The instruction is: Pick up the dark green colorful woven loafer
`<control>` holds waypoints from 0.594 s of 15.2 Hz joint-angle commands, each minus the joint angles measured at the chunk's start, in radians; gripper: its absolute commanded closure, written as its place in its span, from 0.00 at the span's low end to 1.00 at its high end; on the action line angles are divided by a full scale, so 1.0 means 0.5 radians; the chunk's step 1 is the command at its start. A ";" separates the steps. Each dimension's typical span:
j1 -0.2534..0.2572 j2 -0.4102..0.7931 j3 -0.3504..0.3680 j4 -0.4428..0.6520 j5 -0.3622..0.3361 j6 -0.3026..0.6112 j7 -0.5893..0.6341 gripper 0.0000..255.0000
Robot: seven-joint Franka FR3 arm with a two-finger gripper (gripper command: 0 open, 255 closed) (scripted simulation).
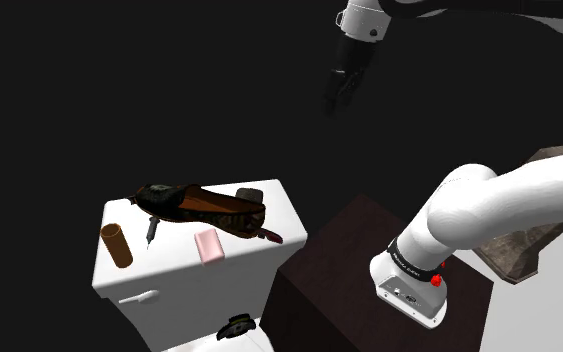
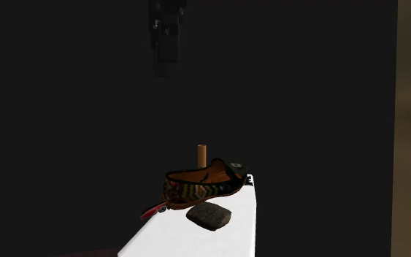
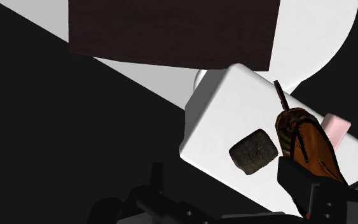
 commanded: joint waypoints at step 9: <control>0.126 0.606 0.264 0.108 0.058 0.435 0.164 0.00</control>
